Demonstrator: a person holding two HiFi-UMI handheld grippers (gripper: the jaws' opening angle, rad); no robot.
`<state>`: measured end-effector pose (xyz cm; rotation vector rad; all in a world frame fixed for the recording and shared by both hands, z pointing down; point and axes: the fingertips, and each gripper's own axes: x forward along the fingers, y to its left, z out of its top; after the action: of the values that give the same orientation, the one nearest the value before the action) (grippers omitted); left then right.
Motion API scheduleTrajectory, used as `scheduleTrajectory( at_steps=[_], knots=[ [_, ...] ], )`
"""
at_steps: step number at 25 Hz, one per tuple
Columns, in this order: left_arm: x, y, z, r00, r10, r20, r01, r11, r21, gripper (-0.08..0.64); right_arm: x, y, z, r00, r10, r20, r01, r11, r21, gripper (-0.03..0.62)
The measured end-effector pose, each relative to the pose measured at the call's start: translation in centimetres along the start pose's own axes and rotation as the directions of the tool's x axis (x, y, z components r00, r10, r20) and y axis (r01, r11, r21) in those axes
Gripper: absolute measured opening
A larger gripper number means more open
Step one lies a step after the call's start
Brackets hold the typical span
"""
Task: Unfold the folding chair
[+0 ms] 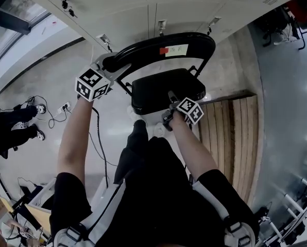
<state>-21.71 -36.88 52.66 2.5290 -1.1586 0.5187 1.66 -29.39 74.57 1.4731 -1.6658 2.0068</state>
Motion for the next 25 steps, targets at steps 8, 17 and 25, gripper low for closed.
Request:
scheduleTrajectory(
  at_steps=[8,17,25],
  knots=[
    [0.8,-0.5,-1.7,1.0,-0.007,0.015,0.007,1.0,-0.02,0.165,-1.9,-6.5,-2.5,0.998,0.044,-0.039,-0.042,0.998,0.041,0.233],
    [1.2,-0.7,-2.6,0.997,-0.058,0.047,0.059,0.998,-0.008,0.163,-2.2,-12.4,-4.0,0.999,0.025,0.036,-0.027,0.998,0.049,0.264],
    [2.4,-2.2,-6.1,0.995,-0.087,0.044,0.089,0.994,-0.057,0.156,-3.0,-19.6,-6.6,0.997,-0.006,0.083,-0.001,0.996,0.09,0.295]
  ],
)
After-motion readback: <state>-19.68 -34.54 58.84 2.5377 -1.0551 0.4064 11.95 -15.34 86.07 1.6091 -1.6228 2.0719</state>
